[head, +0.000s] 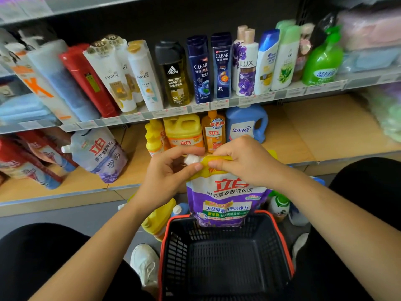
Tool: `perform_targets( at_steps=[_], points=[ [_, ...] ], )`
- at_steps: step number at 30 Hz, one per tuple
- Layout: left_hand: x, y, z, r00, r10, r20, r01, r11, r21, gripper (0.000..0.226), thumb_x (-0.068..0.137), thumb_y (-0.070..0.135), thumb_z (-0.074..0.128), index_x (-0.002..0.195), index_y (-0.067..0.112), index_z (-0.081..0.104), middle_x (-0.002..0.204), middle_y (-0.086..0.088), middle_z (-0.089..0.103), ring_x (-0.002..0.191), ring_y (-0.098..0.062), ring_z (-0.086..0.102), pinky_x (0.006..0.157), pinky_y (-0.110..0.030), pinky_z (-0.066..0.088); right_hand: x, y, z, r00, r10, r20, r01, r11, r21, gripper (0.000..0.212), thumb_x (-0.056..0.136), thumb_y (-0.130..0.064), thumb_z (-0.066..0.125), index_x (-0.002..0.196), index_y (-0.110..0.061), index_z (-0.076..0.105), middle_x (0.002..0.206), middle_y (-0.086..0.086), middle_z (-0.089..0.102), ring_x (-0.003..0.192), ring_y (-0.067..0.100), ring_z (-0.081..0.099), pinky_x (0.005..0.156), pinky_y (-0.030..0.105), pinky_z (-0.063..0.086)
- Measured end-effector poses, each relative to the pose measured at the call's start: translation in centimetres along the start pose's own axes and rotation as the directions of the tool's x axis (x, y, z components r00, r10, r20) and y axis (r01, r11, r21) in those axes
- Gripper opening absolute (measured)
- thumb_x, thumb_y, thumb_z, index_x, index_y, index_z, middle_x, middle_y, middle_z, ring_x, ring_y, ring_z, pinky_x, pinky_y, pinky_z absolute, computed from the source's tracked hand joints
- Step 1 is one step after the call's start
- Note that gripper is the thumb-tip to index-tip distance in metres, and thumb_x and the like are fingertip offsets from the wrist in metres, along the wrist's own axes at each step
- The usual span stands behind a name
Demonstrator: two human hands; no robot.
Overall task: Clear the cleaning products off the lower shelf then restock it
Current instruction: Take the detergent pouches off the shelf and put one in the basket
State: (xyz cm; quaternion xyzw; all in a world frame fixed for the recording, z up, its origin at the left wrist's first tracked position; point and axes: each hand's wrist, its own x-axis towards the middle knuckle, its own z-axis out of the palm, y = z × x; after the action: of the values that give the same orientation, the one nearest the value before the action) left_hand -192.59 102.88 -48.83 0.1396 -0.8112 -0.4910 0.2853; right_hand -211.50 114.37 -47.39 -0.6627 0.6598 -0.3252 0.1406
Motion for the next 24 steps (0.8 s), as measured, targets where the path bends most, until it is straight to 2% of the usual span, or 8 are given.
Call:
perform_targets(
  at_steps=[3, 5, 10, 14, 16, 19, 22, 24],
  points=[
    [-0.1, 0.1, -0.2, 0.999, -0.044, -0.005, 0.043, 0.996, -0.077, 0.037, 0.092, 0.01, 0.063, 0.128, 0.007, 0.063, 0.116, -0.005, 0.074, 0.106, -0.02, 0.071, 0.084, -0.027, 0.059, 0.0, 0.3, -0.3, 1.0, -0.001, -0.029, 0.002, 0.999, 0.036, 0.026, 0.096, -0.032, 0.066, 0.084, -0.013, 0.078, 0.072, 0.008, 0.069, 0.07, 0.022, 0.062, 0.066, 0.048, 0.05],
    [-0.1, 0.1, -0.4, 0.998, -0.063, 0.003, 0.063, 0.989, -0.135, 0.036, 0.092, 0.01, 0.061, 0.128, 0.012, 0.063, 0.117, -0.002, 0.075, 0.108, -0.016, 0.071, 0.084, -0.024, 0.058, 0.1, 0.3, -0.4, 0.999, -0.011, -0.035, 0.013, 0.999, 0.046, 0.025, 0.096, -0.032, 0.066, 0.087, -0.013, 0.079, 0.075, 0.009, 0.072, 0.073, 0.024, 0.064, 0.067, 0.047, 0.051],
    [-0.3, 0.0, -0.2, 0.992, -0.087, -0.093, 0.072, 0.985, -0.156, 0.029, 0.085, 0.014, 0.068, 0.114, 0.014, 0.07, 0.099, 0.002, 0.079, 0.093, -0.012, 0.075, 0.074, -0.019, 0.058, 0.2, 0.4, -0.4, 0.999, -0.007, -0.038, 0.007, 1.0, 0.014, 0.031, 0.097, -0.034, 0.064, 0.085, -0.008, 0.077, 0.076, 0.012, 0.071, 0.074, 0.026, 0.064, 0.068, 0.047, 0.05],
    [-0.3, -0.8, 0.1, 0.974, -0.114, -0.195, 0.087, 0.986, -0.143, 0.028, 0.078, 0.028, 0.076, 0.1, 0.01, 0.074, 0.084, -0.001, 0.079, 0.076, -0.009, 0.074, 0.067, -0.019, 0.057, 0.0, 0.2, -0.8, 0.998, -0.003, -0.061, 0.008, 0.997, 0.082, 0.022, 0.095, -0.028, 0.067, 0.09, -0.012, 0.08, 0.077, 0.008, 0.074, 0.075, 0.025, 0.066, 0.07, 0.048, 0.051],
    [-0.4, -1.5, 0.1, 0.981, -0.126, -0.145, 0.109, 0.987, -0.116, 0.029, 0.079, 0.027, 0.076, 0.098, 0.007, 0.071, 0.081, -0.005, 0.076, 0.074, -0.01, 0.072, 0.064, -0.023, 0.058, -0.1, 0.1, -0.9, 0.996, -0.002, -0.088, 0.013, 0.992, 0.122, 0.018, 0.095, -0.027, 0.068, 0.093, -0.014, 0.081, 0.079, 0.008, 0.075, 0.076, 0.026, 0.067, 0.07, 0.05, 0.051],
    [-0.6, -3.3, 0.4, 0.989, -0.149, -0.012, 0.148, 0.987, -0.07, 0.016, 0.083, 0.025, 0.075, 0.094, 0.013, 0.072, 0.087, -0.006, 0.076, 0.081, -0.014, 0.074, 0.063, -0.026, 0.057, -0.3, 0.0, -1.4, 0.986, 0.012, -0.167, 0.018, 0.984, 0.176, 0.019, 0.095, -0.024, 0.068, 0.097, -0.01, 0.08, 0.082, 0.011, 0.075, 0.079, 0.027, 0.069, 0.071, 0.05, 0.052],
    [-0.8, -5.0, 0.5, 0.985, -0.172, 0.03, 0.174, 0.979, -0.103, 0.022, 0.084, 0.025, 0.078, 0.101, 0.012, 0.074, 0.1, -0.003, 0.078, 0.092, -0.019, 0.076, 0.069, -0.029, 0.061, -0.4, 0.1, -1.8, 0.966, -0.001, -0.257, 0.05, 0.982, 0.184, 0.015, 0.094, -0.017, 0.07, 0.096, -0.006, 0.08, 0.082, 0.011, 0.076, 0.078, 0.024, 0.07, 0.07, 0.047, 0.051],
    [-1.0, -6.1, 0.1, 0.982, -0.183, 0.048, 0.186, 0.98, -0.067, 0.023, 0.083, 0.029, 0.08, 0.103, 0.02, 0.074, 0.103, 0.001, 0.078, 0.095, -0.016, 0.075, 0.072, -0.025, 0.06, -0.5, 0.2, -1.8, 0.958, -0.007, -0.287, 0.064, 0.979, 0.192, 0.015, 0.094, -0.016, 0.069, 0.098, -0.006, 0.08, 0.086, 0.008, 0.077, 0.081, 0.019, 0.071, 0.073, 0.044, 0.053]
  ],
)
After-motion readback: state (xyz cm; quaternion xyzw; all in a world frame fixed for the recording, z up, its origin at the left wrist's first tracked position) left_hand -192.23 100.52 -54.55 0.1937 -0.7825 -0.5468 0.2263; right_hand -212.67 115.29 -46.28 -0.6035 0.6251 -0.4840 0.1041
